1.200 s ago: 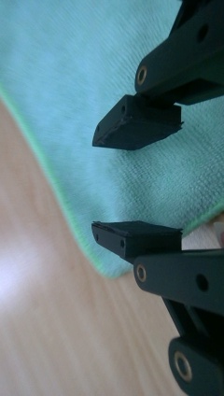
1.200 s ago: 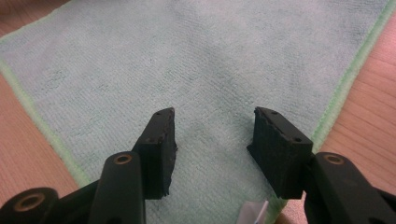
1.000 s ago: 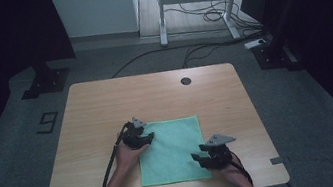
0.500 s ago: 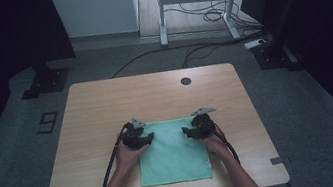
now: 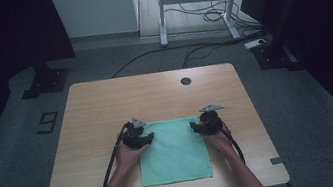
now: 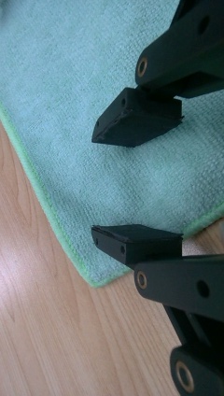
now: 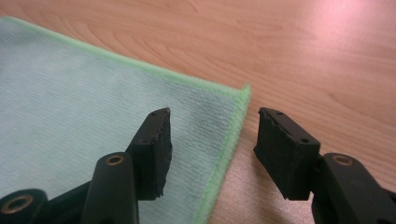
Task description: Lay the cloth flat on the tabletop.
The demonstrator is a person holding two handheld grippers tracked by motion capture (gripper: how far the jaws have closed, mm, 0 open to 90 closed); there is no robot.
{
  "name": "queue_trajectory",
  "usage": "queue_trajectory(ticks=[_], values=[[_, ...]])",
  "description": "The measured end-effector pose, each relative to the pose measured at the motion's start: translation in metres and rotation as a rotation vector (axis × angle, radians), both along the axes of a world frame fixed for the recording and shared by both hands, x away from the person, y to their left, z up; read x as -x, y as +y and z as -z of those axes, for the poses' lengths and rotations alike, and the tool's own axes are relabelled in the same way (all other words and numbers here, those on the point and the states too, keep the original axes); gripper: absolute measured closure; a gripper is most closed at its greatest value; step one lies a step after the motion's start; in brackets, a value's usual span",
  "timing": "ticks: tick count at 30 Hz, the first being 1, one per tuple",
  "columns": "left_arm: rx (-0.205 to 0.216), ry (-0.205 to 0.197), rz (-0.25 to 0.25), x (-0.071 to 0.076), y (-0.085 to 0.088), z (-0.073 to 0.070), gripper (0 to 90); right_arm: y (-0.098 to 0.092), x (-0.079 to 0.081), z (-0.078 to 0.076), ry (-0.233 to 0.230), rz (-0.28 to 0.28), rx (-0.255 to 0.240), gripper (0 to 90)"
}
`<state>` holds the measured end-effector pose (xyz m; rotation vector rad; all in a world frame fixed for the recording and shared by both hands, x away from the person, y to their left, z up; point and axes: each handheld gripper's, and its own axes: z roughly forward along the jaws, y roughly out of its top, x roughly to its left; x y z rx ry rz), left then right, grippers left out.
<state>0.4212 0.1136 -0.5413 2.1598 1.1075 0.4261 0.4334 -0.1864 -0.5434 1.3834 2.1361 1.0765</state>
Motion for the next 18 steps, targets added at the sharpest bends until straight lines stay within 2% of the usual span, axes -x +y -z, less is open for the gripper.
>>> queue_trajectory(ticks=[4,8,10,14,17,18], values=[[0.010,-0.004,0.003,-0.006,-0.001,-0.004,45.3,0.010,0.011,-0.018,-0.074,-0.064,-0.049,45.6],[0.013,0.015,0.003,-0.014,-0.003,-0.007,44.7,0.026,0.008,-0.017,-0.050,-0.114,-0.030,43.7],[0.015,0.030,-0.010,-0.019,-0.004,-0.006,44.7,0.033,-0.001,-0.009,-0.015,-0.095,-0.011,41.8],[0.004,0.030,-0.019,-0.024,-0.002,-0.003,46.1,0.036,-0.011,0.003,0.028,-0.057,0.005,40.2],[0.011,0.019,-0.017,-0.026,-0.001,-0.001,47.0,0.031,-0.015,0.006,0.023,-0.045,-0.018,42.6],[0.011,0.016,-0.015,-0.027,-0.001,-0.001,47.3,0.031,-0.016,0.006,0.016,-0.045,-0.009,43.3]])
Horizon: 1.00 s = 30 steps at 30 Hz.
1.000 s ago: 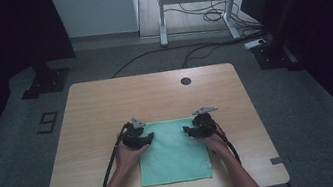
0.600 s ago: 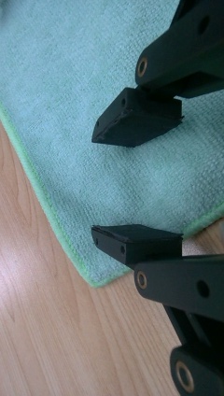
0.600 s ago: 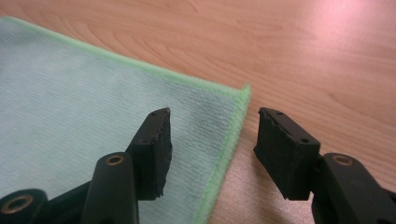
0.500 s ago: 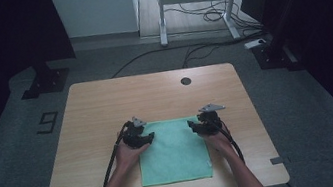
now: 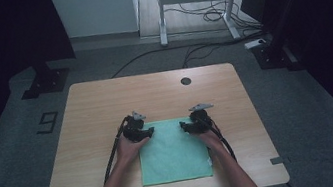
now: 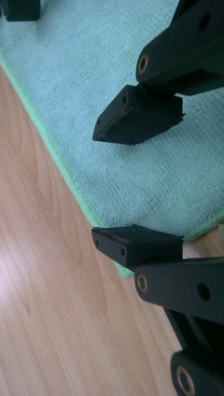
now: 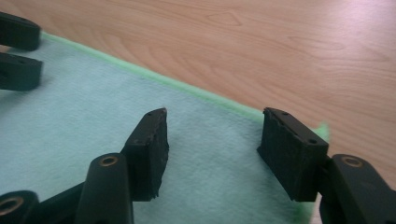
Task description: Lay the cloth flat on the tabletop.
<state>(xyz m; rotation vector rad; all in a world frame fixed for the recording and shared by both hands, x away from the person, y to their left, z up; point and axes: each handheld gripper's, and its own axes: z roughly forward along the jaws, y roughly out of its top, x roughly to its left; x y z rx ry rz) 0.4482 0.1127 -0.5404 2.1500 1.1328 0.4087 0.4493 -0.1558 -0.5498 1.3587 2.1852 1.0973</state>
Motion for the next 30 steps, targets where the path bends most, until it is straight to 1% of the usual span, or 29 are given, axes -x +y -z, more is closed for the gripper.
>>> queue_trajectory(ticks=[1,3,5,6,7,9,10,12,13,14,17,19,20,22,23,24,26,27,28,30], values=[[-0.003,-0.001,0.000,-0.001,-0.001,0.000,47.3,0.000,-0.001,0.000,-0.005,-0.002,0.004,43.3],[-0.010,0.002,0.004,-0.003,-0.002,0.000,47.1,0.000,-0.003,-0.001,-0.008,-0.012,0.038,43.3],[-0.017,0.007,0.005,-0.005,-0.003,-0.001,47.0,-0.001,-0.005,-0.001,-0.004,-0.009,0.036,43.4],[-0.020,0.006,-0.001,-0.004,-0.003,-0.002,46.4,-0.002,-0.005,-0.001,0.001,-0.008,0.027,43.1],[-0.017,0.003,-0.005,-0.003,-0.002,-0.004,45.9,-0.002,-0.006,-0.001,0.007,-0.007,0.023,42.1],[0.016,-0.012,-0.002,0.003,0.002,-0.012,45.7,-0.003,-0.003,-0.004,0.019,0.011,0.040,41.0],[0.023,-0.019,-0.001,0.006,0.004,-0.016,45.9,-0.003,0.001,-0.007,0.016,0.005,0.022,41.7],[0.030,-0.026,0.009,0.011,0.007,-0.022,46.5,-0.001,0.014,-0.014,0.000,-0.014,-0.036,43.7],[0.030,-0.028,0.016,0.013,0.008,-0.024,46.6,0.003,0.022,-0.018,-0.007,-0.041,-0.038,43.7],[0.028,-0.030,0.022,0.016,0.009,-0.026,47.1,0.008,0.031,-0.021,-0.017,-0.065,-0.030,43.7],[0.025,-0.025,0.033,0.018,0.009,-0.026,48.8,0.027,0.055,-0.027,-0.036,-0.137,-0.022,43.7],[0.009,-0.005,0.045,0.019,0.005,-0.021,49.4,0.040,0.067,-0.028,-0.026,-0.171,-0.007,43.1],[0.006,0.001,0.045,0.018,0.003,-0.020,49.4,0.047,0.073,-0.027,-0.011,-0.188,0.004,42.9],[-0.005,0.013,0.045,0.017,0.000,-0.015,49.4,0.056,0.077,-0.024,0.015,-0.206,0.009,42.2],[-0.010,0.018,0.045,0.016,-0.001,-0.012,49.5,0.061,0.079,-0.020,0.031,-0.211,0.011,41.5],[-0.014,0.021,0.045,0.015,-0.002,-0.010,49.8,0.064,0.081,-0.017,0.038,-0.217,0.026,40.9],[-0.026,0.032,0.042,0.013,-0.002,-0.006,49.8,0.068,0.084,-0.009,0.052,-0.211,0.052,39.9],[-0.028,0.036,0.042,0.012,-0.001,-0.004,49.8,0.068,0.087,-0.006,0.044,-0.204,0.057,40.0],[-0.017,0.033,0.038,0.012,0.000,-0.004,49.8,0.066,0.090,-0.005,0.030,-0.193,0.053,39.7],[-0.015,0.033,0.038,0.012,0.001,-0.004,50.4,0.062,0.094,-0.005,0.027,-0.180,0.057,38.0]])
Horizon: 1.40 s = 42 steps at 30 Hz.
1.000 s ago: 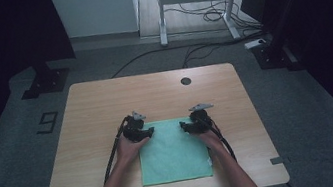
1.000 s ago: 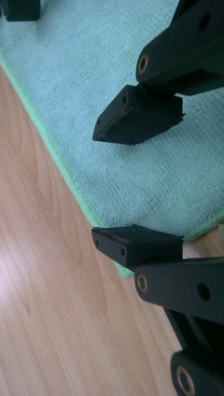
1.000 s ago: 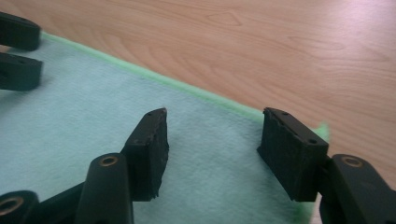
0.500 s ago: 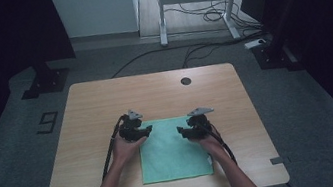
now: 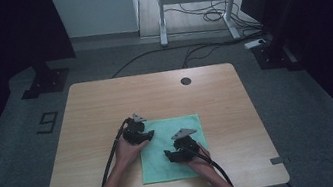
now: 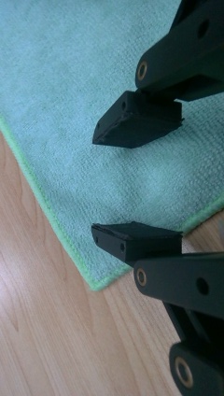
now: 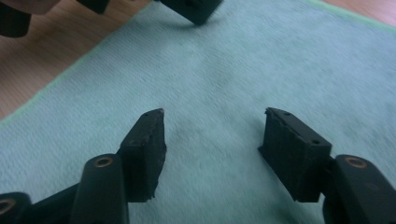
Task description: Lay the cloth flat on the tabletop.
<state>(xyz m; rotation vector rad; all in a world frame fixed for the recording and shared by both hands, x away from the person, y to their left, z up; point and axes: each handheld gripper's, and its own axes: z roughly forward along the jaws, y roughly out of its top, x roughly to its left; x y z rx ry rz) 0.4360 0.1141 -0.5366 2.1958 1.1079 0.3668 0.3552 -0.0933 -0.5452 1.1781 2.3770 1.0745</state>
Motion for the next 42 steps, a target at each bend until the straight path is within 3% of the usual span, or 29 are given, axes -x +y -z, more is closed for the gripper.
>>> queue_trajectory(ticks=[6,11,13,15,22,28,30,34,42], values=[[-0.009,0.001,-0.008,0.004,-0.003,0.000,50.2,-0.030,0.011,0.006,-0.067,0.050,0.004,42.3],[-0.020,0.001,-0.004,0.007,-0.009,-0.001,49.8,-0.048,0.011,0.005,-0.057,0.050,-0.010,43.9],[-0.017,0.003,-0.003,0.006,-0.009,-0.001,49.7,-0.044,0.010,0.003,-0.040,0.055,-0.007,41.4],[-0.015,0.004,0.000,0.006,-0.009,-0.001,49.7,-0.037,0.012,0.000,-0.038,0.036,-0.039,41.4],[-0.016,0.002,0.000,0.006,-0.009,0.000,49.7,0.006,0.020,-0.010,-0.055,-0.067,-0.108,41.5],[-0.012,-0.002,-0.005,0.005,-0.009,0.000,49.7,0.038,0.035,0.003,-0.011,-0.181,-0.046,36.7],[-0.013,-0.004,-0.007,0.005,-0.009,0.000,49.6,0.042,0.043,0.005,-0.047,-0.189,-0.025,35.8],[-0.015,-0.002,-0.010,0.005,-0.010,0.000,49.4,0.045,0.055,0.005,-0.071,-0.224,0.025,33.7],[-0.022,-0.004,-0.019,0.006,-0.011,0.000,49.3,0.043,0.061,0.007,-0.081,-0.232,0.012,33.9]])
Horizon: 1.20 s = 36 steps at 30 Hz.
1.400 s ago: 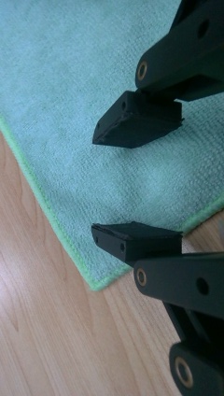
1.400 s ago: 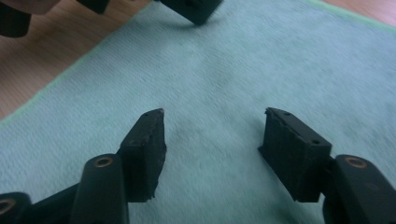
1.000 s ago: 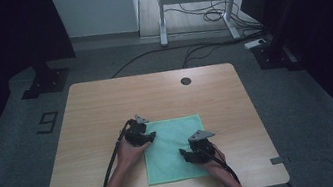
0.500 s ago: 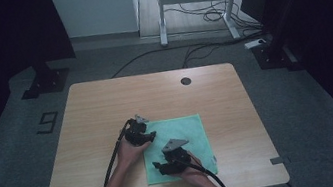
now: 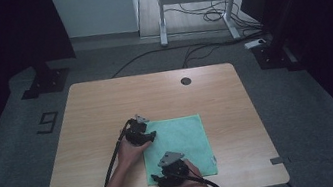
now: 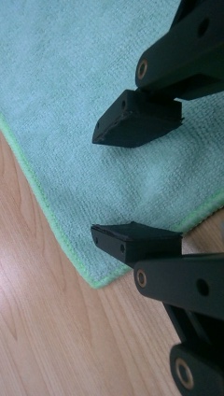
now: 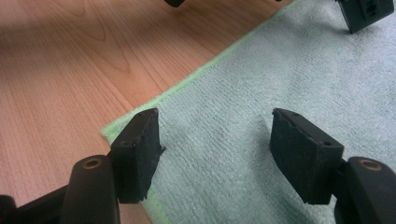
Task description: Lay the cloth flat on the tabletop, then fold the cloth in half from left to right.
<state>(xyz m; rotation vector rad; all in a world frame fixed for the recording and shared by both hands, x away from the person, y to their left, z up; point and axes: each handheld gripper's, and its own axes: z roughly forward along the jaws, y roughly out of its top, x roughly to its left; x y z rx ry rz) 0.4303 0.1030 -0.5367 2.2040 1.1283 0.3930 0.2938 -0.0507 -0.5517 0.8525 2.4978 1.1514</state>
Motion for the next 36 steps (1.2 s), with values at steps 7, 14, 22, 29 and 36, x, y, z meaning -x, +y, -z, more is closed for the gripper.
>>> queue_trajectory(ticks=[7,14,22,29,36], values=[[0.010,-0.014,-0.016,0.000,0.005,-0.005,48.5,-0.002,-0.003,-0.004,0.016,0.001,-0.043,34.9],[0.050,-0.040,-0.046,-0.002,0.023,-0.018,48.6,0.001,0.001,-0.007,0.014,-0.017,-0.069,35.2],[0.082,-0.045,-0.073,-0.006,0.036,-0.025,44.9,0.001,0.005,-0.012,0.000,0.000,-0.099,35.5],[0.072,-0.042,-0.084,-0.012,0.037,-0.024,48.4,0.001,0.009,-0.018,-0.014,-0.009,-0.112,39.1],[0.064,-0.021,-0.107,-0.023,0.038,-0.012,51.0,0.012,0.005,-0.013,0.002,-0.035,-0.109,41.6]])
